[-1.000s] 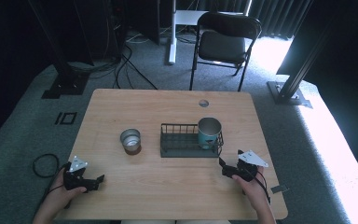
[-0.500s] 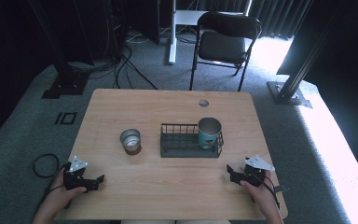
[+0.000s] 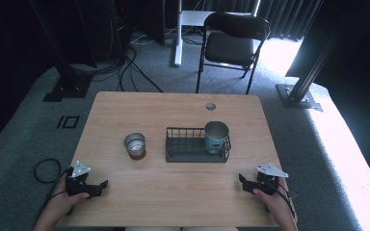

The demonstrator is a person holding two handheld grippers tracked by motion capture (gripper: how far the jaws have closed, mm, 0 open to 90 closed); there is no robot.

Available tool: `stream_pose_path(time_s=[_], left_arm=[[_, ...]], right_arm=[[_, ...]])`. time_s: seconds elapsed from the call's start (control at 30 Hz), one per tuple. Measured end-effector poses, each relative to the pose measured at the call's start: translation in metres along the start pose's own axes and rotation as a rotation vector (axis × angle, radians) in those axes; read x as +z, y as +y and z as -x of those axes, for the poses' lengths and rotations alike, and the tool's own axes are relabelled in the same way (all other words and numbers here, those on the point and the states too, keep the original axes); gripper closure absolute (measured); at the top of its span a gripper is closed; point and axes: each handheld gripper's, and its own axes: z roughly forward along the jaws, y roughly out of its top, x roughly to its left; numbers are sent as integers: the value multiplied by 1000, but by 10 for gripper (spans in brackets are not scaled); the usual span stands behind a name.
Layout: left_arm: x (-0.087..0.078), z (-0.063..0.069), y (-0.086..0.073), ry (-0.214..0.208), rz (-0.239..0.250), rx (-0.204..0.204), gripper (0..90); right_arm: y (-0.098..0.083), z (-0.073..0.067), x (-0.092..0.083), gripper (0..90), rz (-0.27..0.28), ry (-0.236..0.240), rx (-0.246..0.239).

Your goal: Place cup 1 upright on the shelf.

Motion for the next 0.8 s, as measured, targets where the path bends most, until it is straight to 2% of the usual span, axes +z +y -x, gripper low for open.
stream_pose_path(time_s=[0.1, 0.3, 0.8], left_arm=[[0, 0, 0, 0, 0, 0, 3], [0, 0, 0, 0, 0, 0, 3], [0, 0, 0, 0, 0, 0, 3]], right_arm=[[-1, 2, 0, 109, -23, 15, -5], [-2, 1, 3, 110, -111, 30, -36], [-2, 1, 3, 109, -112, 32, -38]])
